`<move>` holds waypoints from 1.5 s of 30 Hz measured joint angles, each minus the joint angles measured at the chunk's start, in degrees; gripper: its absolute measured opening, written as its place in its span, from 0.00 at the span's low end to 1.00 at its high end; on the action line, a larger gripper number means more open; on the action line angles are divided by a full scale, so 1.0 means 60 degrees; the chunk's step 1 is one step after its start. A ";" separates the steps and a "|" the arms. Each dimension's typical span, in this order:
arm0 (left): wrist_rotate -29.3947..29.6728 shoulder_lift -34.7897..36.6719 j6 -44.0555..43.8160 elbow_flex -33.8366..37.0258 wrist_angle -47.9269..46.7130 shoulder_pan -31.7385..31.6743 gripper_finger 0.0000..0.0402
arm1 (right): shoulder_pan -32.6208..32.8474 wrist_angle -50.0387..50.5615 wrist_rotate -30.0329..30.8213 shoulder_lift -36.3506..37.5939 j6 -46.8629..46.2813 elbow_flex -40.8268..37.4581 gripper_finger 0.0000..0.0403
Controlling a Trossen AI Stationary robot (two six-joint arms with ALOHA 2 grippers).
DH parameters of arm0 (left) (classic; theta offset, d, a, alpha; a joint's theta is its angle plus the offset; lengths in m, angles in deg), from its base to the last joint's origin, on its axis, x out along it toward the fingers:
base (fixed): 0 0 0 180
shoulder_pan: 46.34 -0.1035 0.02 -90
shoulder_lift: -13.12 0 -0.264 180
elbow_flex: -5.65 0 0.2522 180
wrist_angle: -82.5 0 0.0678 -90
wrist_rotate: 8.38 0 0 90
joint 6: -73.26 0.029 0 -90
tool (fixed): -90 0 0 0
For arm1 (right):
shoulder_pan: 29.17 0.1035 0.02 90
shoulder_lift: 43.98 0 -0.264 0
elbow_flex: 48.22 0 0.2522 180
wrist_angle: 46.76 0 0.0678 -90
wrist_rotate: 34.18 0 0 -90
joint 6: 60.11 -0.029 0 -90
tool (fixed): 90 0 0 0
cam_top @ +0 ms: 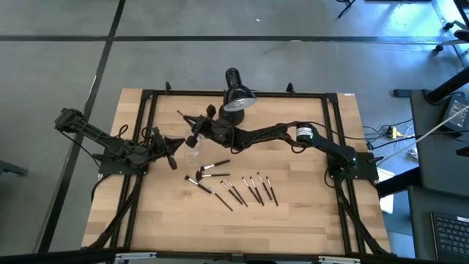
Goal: Sort items
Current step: Put the eyeshadow brush into the transparent organizer, then put the powder brush into the transparent organizer
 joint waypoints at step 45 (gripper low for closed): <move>-0.0840 0.0000 -0.0838 0.0000 0.0061 0.0003 0.01 | 0.3952 1.4637 -0.0243 0.2929 -0.2999 0.0007 0.27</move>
